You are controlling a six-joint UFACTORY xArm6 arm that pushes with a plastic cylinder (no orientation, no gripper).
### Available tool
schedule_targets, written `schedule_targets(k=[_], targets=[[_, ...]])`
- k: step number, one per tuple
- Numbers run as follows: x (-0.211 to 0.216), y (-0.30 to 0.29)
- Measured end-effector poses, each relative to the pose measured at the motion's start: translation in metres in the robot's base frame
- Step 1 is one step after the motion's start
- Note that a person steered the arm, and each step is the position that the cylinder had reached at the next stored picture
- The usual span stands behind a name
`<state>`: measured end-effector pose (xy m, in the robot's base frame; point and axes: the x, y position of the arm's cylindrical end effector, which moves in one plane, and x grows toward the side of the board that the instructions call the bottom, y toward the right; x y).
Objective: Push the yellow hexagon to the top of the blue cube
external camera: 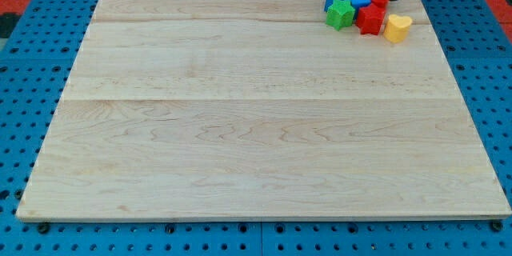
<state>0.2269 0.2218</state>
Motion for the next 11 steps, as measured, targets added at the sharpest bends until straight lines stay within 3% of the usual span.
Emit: schedule_targets(k=[1, 2, 3, 4, 6, 8, 9, 10, 11], targets=[[0.022, -0.017], [0.021, 0.02], [-0.011, 0.069], [-0.035, 0.078], [-0.035, 0.045], [-0.023, -0.042], [0.005, -0.049], [-0.002, -0.027], [-0.035, 0.007]])
